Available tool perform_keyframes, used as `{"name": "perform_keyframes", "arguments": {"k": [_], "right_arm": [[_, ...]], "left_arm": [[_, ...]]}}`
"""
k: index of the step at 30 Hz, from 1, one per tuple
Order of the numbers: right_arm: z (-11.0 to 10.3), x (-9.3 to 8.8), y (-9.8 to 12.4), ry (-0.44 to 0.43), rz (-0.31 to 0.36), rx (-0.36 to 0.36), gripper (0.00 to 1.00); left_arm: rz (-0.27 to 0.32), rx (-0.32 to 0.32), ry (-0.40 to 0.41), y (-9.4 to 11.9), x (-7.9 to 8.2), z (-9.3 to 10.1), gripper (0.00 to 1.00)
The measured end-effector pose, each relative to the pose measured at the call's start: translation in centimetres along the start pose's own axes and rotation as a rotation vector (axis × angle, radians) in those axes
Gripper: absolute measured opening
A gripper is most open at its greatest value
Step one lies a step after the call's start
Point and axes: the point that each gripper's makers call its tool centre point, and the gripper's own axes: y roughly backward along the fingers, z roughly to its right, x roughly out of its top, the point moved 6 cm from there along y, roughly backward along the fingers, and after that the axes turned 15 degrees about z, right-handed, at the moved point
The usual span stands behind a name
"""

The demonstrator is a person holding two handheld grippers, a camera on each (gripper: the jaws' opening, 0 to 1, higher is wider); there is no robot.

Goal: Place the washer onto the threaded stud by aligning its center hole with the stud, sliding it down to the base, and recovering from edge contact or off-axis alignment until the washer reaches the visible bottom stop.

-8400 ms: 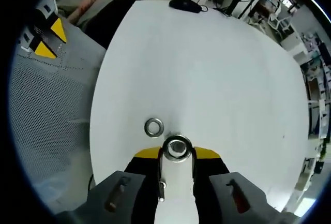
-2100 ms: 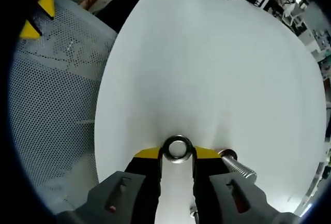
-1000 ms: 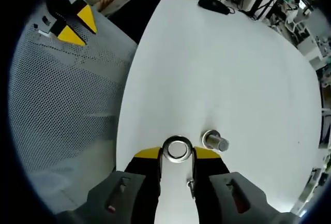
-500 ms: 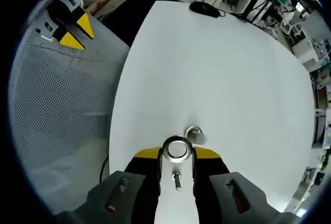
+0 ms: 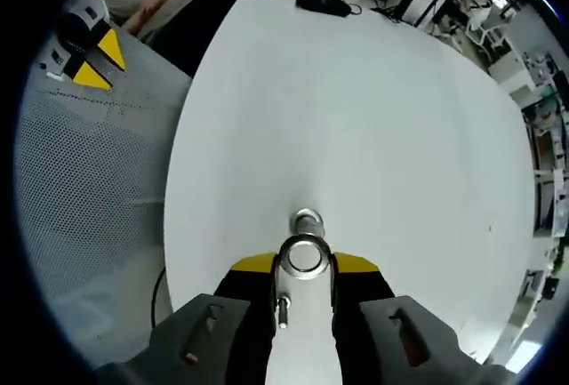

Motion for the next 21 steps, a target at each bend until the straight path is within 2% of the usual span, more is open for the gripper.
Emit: {"name": "perform_keyframes", "arguments": {"k": [8, 11, 21], "right_arm": [[0.7, 0.2, -0.6, -0.007, 0.013, -0.004, 0.23], [0.7, 0.5, -1.0, 0.000, 0.013, 0.006, 0.23], [0.8, 0.4, -2.4, 0.008, -0.002, 0.020, 0.23]], "left_arm": [[0.003, 0.006, 0.008, -0.1, 0.0, -0.1, 0.07], [-0.014, 0.017, 0.015, -0.1, -0.1, -0.2, 0.07], [0.010, 0.019, 0.020, -0.1, 0.1, -0.2, 0.06]]}}
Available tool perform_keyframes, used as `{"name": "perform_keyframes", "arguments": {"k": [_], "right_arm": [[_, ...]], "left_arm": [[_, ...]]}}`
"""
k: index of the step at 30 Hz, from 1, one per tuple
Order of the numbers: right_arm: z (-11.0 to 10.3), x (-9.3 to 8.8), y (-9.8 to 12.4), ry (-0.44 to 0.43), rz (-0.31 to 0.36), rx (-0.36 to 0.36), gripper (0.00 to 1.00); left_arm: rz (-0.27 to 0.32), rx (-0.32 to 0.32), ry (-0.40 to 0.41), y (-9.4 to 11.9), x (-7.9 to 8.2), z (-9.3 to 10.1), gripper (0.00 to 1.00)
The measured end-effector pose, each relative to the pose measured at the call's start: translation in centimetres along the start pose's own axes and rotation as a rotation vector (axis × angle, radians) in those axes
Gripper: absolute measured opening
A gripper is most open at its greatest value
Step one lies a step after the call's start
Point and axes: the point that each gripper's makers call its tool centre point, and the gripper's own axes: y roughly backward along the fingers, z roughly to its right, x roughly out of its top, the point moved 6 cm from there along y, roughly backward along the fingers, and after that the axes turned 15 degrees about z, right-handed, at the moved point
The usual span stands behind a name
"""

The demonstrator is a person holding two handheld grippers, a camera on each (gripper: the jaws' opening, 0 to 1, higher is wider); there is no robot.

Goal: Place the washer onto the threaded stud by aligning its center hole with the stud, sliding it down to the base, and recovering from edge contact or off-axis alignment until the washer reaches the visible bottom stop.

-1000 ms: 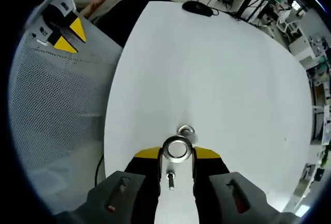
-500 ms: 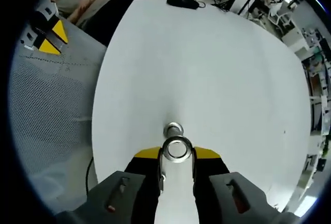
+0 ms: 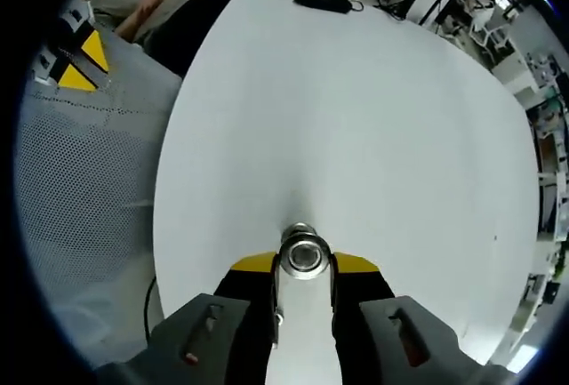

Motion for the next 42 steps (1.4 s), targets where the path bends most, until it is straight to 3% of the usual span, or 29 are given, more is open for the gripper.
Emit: {"name": "perform_keyframes", "arguments": {"k": [31, 42], "right_arm": [[-0.9, -1.2, -4.0, -0.014, -0.045, 0.020, 0.23], [-0.9, -1.3, -4.1, -0.020, -0.060, 0.028, 0.23]], "left_arm": [[0.005, -0.008, 0.007, -0.1, 0.1, 0.0, 0.06], [0.006, -0.009, 0.007, 0.0, 0.1, 0.1, 0.06]]}}
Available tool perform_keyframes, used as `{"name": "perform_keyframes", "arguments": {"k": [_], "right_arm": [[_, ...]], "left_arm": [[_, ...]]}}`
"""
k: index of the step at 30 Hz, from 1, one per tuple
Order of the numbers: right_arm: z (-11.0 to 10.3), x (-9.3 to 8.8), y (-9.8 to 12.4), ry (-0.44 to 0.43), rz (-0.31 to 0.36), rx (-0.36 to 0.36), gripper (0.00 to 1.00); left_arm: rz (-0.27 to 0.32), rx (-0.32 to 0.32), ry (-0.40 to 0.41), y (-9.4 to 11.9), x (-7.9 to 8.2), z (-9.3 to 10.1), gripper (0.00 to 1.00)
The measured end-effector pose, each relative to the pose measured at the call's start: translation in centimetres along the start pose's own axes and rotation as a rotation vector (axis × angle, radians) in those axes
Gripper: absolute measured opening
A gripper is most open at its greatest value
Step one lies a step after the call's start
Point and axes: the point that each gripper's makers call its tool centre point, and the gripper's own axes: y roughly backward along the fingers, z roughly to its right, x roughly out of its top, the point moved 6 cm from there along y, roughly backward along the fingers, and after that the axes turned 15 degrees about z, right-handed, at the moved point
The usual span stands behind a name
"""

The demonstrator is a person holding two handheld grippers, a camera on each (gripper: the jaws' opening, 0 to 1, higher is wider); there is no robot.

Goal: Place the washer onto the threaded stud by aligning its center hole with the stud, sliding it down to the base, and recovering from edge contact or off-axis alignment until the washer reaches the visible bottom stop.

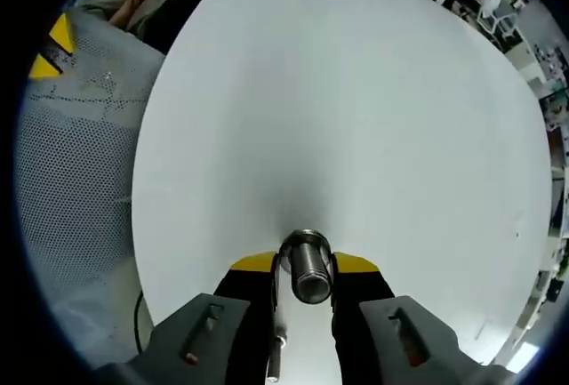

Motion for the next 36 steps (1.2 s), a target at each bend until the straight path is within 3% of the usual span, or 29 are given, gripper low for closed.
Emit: {"name": "perform_keyframes", "arguments": {"k": [24, 34, 36], "right_arm": [[-0.1, 0.2, -0.4, 0.020, -0.011, 0.025, 0.26], [-0.5, 0.1, -0.7, 0.026, -0.014, 0.028, 0.24], [-0.6, 0.3, -0.8, 0.021, 0.012, 0.034, 0.18]], "left_arm": [[0.004, 0.001, 0.002, 0.0, 0.0, 0.0, 0.06], [0.005, 0.002, 0.001, 0.1, 0.1, 0.0, 0.06], [0.006, 0.002, 0.001, 0.0, 0.1, 0.0, 0.06]]}}
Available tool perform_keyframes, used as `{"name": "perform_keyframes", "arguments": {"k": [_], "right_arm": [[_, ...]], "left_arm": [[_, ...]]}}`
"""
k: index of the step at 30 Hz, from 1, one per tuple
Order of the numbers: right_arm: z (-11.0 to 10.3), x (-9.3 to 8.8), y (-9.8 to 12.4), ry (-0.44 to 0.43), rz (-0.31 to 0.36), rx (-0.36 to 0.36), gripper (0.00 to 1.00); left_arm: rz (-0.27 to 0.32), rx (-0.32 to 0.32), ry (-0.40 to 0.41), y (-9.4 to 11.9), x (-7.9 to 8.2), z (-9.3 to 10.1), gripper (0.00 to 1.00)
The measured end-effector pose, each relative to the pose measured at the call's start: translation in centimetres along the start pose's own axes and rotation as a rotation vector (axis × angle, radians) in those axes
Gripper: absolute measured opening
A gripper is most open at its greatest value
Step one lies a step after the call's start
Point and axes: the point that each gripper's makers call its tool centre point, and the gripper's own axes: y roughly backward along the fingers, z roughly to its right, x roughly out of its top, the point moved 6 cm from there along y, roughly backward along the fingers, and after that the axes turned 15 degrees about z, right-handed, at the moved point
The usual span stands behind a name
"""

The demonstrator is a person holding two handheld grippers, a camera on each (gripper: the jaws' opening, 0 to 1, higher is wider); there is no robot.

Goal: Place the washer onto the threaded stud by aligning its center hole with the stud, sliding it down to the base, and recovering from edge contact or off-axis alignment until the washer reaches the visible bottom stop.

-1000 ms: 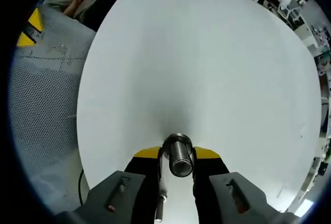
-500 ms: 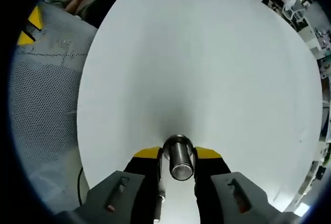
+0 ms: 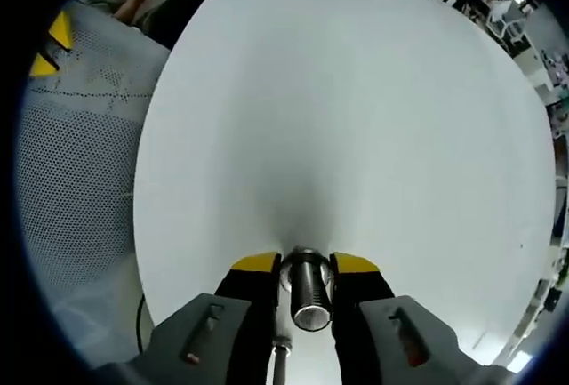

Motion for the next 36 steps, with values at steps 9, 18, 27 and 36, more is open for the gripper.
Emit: {"name": "perform_keyframes", "arguments": {"k": [9, 18, 27, 36], "right_arm": [[0.0, -0.7, -0.5, -0.034, 0.013, -0.025, 0.10], [0.0, -0.1, 4.7, -0.078, 0.162, -0.071, 0.16], [-1.4, -2.3, 5.7, -0.062, 0.099, -0.039, 0.18], [-1.5, -2.5, 5.3, -0.085, 0.086, -0.034, 0.15]], "left_arm": [[0.001, 0.000, 0.000, 0.0, 0.0, 0.0, 0.06], [0.005, -0.004, -0.002, 0.0, 0.1, 0.1, 0.06], [0.000, -0.005, -0.004, 0.0, 0.0, 0.1, 0.06], [-0.001, -0.005, -0.004, 0.1, 0.0, 0.1, 0.06]]}}
